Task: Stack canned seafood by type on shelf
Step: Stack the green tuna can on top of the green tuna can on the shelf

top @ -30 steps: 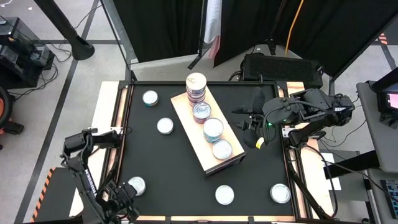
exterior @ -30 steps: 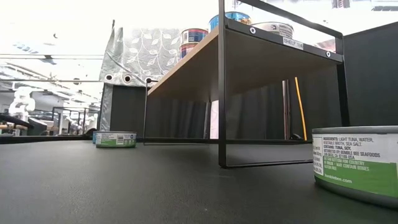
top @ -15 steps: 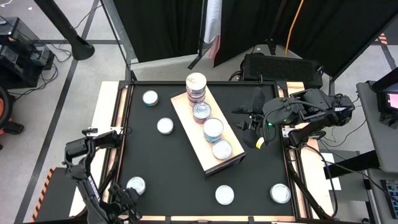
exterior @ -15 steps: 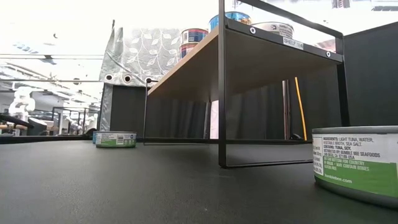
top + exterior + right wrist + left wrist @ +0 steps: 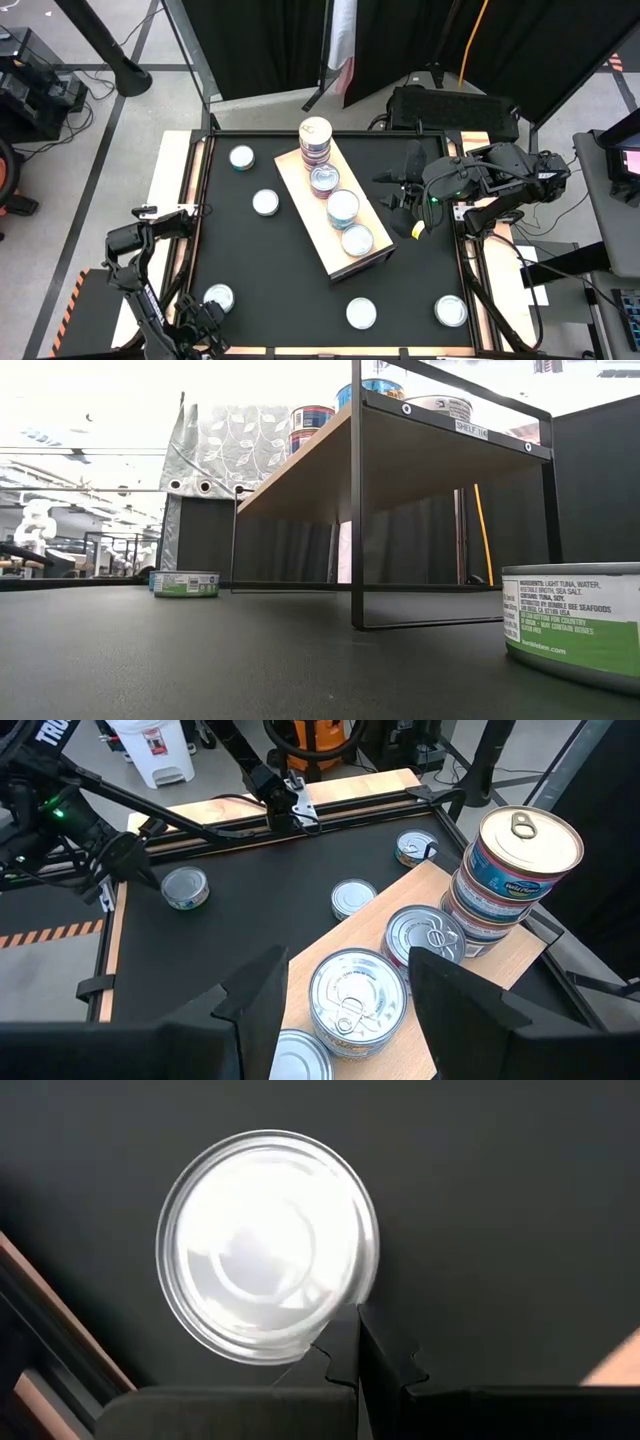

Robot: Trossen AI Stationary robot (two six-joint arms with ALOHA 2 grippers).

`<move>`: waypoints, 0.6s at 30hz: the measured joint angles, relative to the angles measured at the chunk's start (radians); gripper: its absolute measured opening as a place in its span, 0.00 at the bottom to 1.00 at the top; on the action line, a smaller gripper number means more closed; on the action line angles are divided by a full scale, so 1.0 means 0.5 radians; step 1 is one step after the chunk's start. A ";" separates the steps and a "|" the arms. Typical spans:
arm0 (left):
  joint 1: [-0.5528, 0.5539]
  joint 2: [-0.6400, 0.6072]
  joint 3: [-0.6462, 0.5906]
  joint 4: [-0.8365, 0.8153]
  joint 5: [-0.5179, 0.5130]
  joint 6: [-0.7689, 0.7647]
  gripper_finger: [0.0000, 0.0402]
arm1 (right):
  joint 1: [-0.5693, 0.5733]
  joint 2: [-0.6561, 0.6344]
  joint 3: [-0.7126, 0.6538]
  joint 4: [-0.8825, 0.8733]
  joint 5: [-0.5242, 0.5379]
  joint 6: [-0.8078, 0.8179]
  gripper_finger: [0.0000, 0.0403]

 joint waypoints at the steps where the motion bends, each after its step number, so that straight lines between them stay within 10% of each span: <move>1: 0.002 0.000 -0.009 0.001 0.000 0.000 0.01 | 0.000 0.000 0.000 0.000 0.001 0.001 0.49; 18: 0.015 0.000 -0.165 0.375 0.088 0.000 0.01 | 0.000 0.000 0.000 0.001 0.001 0.002 0.49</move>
